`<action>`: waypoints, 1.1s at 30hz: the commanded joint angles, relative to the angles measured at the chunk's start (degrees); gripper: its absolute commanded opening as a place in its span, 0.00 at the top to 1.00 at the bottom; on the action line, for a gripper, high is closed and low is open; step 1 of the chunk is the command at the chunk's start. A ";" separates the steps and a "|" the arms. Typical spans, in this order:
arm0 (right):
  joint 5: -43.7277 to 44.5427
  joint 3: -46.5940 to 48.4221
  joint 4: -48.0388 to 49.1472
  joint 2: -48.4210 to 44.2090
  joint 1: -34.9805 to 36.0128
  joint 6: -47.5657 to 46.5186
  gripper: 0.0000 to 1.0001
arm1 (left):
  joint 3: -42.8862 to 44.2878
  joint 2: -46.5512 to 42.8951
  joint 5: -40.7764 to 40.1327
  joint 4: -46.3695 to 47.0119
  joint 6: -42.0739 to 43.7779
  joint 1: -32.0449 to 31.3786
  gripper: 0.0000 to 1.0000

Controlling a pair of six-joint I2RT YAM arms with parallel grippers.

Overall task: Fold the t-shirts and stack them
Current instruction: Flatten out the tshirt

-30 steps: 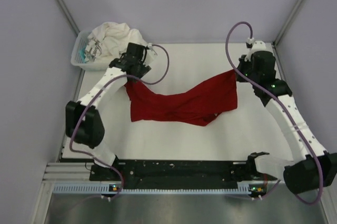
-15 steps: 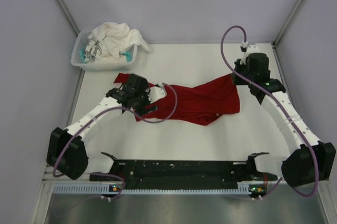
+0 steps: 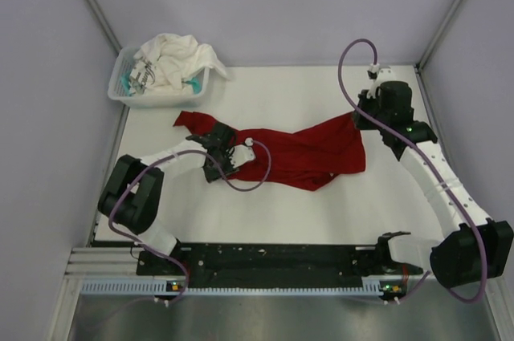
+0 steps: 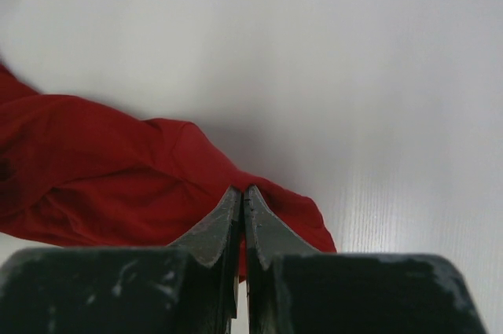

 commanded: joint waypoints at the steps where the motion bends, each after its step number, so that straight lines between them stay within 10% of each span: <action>1: 0.31 0.23 1.97 -3.18 -0.50 -0.24 1.00 | -0.48 3.42 -3.62 2.90 -0.79 0.44 0.68; 4: 1.36 1.89 0.48 -4.06 -0.50 -0.86 1.00 | 2.06 2.11 -11.59 1.14 -2.27 1.84 1.00; 22: 1.80 31.68 -12.44 -25.32 -0.50 -7.09 1.00 | 36.60 -35.68 -11.02 -19.25 -2.02 9.32 1.00; 33: 4.08 34.69 -17.81 -24.55 -0.50 -7.54 1.00 | 46.20 -36.49 4.46 -27.53 -6.76 9.23 1.00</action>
